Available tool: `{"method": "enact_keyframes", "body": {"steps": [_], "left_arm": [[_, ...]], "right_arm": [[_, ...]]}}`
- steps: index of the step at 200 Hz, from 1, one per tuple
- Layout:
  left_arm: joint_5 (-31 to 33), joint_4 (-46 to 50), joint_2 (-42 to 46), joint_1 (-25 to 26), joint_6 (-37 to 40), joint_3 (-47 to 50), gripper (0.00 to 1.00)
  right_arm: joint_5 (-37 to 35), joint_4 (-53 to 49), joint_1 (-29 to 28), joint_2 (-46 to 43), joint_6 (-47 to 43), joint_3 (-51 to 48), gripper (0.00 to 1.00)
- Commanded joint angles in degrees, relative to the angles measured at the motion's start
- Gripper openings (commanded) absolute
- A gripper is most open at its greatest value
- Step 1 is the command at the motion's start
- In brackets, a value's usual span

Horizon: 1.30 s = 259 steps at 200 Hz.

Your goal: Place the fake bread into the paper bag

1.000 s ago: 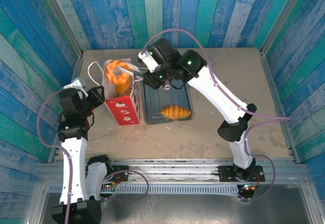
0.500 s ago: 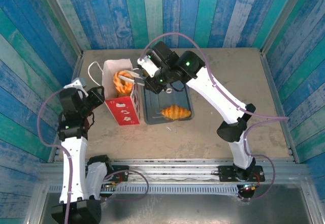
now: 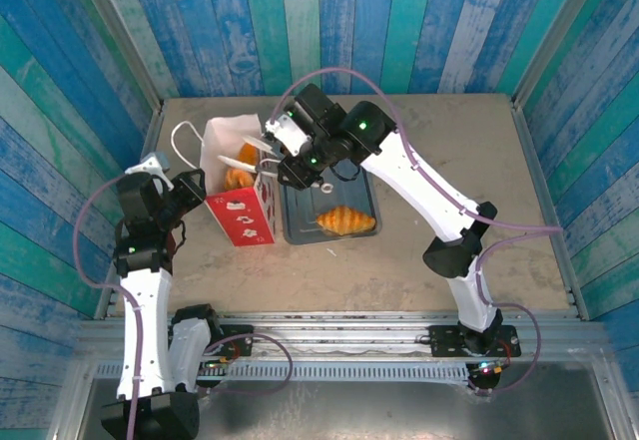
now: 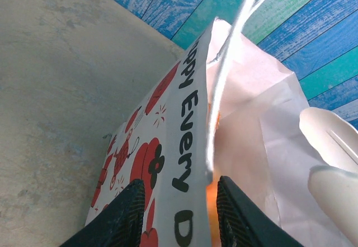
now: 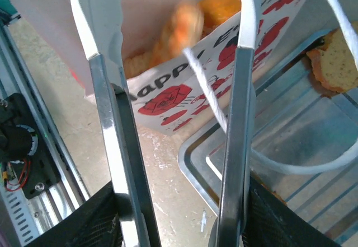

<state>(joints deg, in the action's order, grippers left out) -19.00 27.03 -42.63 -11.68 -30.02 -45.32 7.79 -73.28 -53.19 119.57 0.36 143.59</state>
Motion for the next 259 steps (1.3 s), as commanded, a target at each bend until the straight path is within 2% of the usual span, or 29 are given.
{"method": "enact_keyframes", "body": {"steps": [1,61,109,137,259], "left_arm": [[-0.25,-1.45,0.01,-0.24,1.01,0.65,0.38],[-1.03,-2.16,0.25,-0.26,0.23,1.04,0.39],[-0.86,-2.52,0.70,-0.31,0.14,1.33,0.40],[-1.21,-3.00,0.66,-0.27,-0.05,1.29,0.43],[-1.61,-3.81,1.12,-0.23,0.25,0.36,0.58]], "right_arm": [[-2.49,0.09,0.14,-0.54,-0.01,2.61,0.54],[-2.38,3.97,1.94,-7.07,1.71,0.43,0.52],[1.42,8.35,5.65,-13.95,4.89,-4.52,0.48],[1.93,9.63,8.89,-17.54,6.39,-8.17,0.47],[5.05,18.18,25.97,-33.05,9.93,-38.29,0.45]]}}
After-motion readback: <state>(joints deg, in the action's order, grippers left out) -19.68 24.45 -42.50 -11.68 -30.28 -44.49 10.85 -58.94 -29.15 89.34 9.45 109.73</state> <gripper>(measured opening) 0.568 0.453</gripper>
